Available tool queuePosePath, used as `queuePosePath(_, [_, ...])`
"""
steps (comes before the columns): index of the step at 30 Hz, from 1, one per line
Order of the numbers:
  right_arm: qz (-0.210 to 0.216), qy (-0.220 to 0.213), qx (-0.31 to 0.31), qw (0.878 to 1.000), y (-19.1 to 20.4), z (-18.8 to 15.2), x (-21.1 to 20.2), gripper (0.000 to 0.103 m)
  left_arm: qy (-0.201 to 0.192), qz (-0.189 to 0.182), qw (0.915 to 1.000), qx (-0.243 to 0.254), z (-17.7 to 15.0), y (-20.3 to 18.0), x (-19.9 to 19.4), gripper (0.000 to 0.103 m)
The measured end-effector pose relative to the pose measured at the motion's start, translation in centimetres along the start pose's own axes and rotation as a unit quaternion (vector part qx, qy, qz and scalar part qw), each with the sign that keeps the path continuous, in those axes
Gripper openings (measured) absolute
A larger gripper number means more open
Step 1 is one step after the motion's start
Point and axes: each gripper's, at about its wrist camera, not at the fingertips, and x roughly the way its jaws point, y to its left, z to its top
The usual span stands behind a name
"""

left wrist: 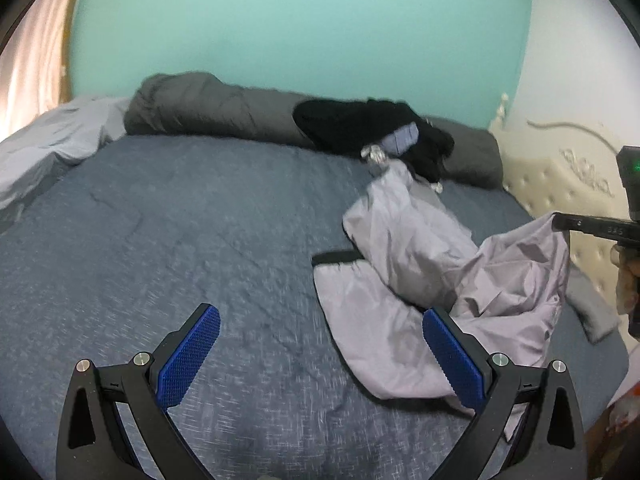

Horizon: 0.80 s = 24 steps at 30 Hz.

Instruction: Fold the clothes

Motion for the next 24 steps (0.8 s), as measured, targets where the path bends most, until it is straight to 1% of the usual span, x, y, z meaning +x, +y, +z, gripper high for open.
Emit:
queuePosePath(1, [-0.022, 0.008, 0.003, 1.0, -0.7, -0.6, 0.7, 0.004, 0.007, 0.0, 1.0, 0.0, -0.3, -0.1, 0.7, 0.103])
queuePosePath(3, [-0.07, 0.021, 0.014, 0.997, -1.9, -1.6, 1.6, 0.012, 0.017, -0.003, 0.9998, -0.002, -0.8, -0.2, 1.9, 0.103])
queuePosePath(5, [-0.082, 0.017, 0.025, 0.996, -3.3, -3.0, 1.5, 0.013, 0.026, -0.004, 0.9996, -0.003, -1.3, -0.2, 3.0, 0.103])
queuePosePath(6, [-0.089, 0.011, 0.021, 0.996, -3.4, -3.5, 1.2, 0.019, 0.03, -0.003, 0.9996, -0.002, -1.5, -0.3, 3.5, 0.103])
queuePosePath(7, [-0.096, 0.003, 0.015, 0.995, -3.5, -4.0, 0.8, 0.023, 0.033, -0.002, 0.9994, -0.002, -1.7, -0.3, 4.0, 0.103])
queuePosePath(8, [-0.091, -0.002, 0.012, 0.996, -3.4, -4.4, 0.6, 0.027, 0.038, -0.001, 0.9993, -0.003, -1.9, -0.2, 4.5, 0.103])
queuePosePath(10, [-0.075, -0.01, 0.003, 0.997, -2.4, -5.2, -0.1, 0.03, 0.046, 0.001, 0.9989, -0.007, -2.2, -0.1, 5.3, 0.103])
queuePosePath(12, [-0.042, -0.01, -0.002, 0.999, -1.3, -5.9, -0.4, 0.037, 0.052, 0.001, 0.9986, -0.012, -2.5, -0.1, 5.9, 0.103])
queuePosePath(13, [-0.024, -0.01, -0.005, 1.0, -0.7, -6.2, -0.5, 0.043, 0.054, 0.002, 0.9985, -0.013, -2.6, 0.0, 6.1, 0.103])
queuePosePath(14, [-0.004, 0.003, -0.009, 1.0, 0.1, -6.4, -0.1, 0.059, 0.055, 0.004, 0.9984, -0.013, -2.8, 0.0, 6.1, 0.103])
queuePosePath(15, [0.016, 0.017, -0.015, 1.0, 1.0, -6.5, 0.4, 0.068, 0.056, 0.005, 0.9983, -0.015, -2.8, 0.0, 6.1, 0.103])
queuePosePath(18, [0.048, 0.04, -0.041, 0.997, 3.7, -7.1, 1.7, 0.069, 0.056, 0.003, 0.9982, -0.019, -3.0, 0.0, 5.7, 0.103])
queuePosePath(21, [0.066, 0.07, -0.064, 0.993, 5.8, -8.0, 3.4, 0.071, 0.056, 0.0, 0.9982, -0.02, -3.2, -0.1, 5.3, 0.103])
queuePosePath(23, [0.055, 0.096, -0.088, 0.99, 7.0, -8.8, 4.8, 0.071, 0.055, -0.002, 0.9983, -0.018, -3.2, -0.2, 5.0, 0.103])
queuePosePath(24, [0.05, 0.105, -0.09, 0.989, 7.0, -9.1, 5.5, 0.071, 0.054, -0.003, 0.9984, -0.019, -3.2, -0.2, 4.9, 0.103])
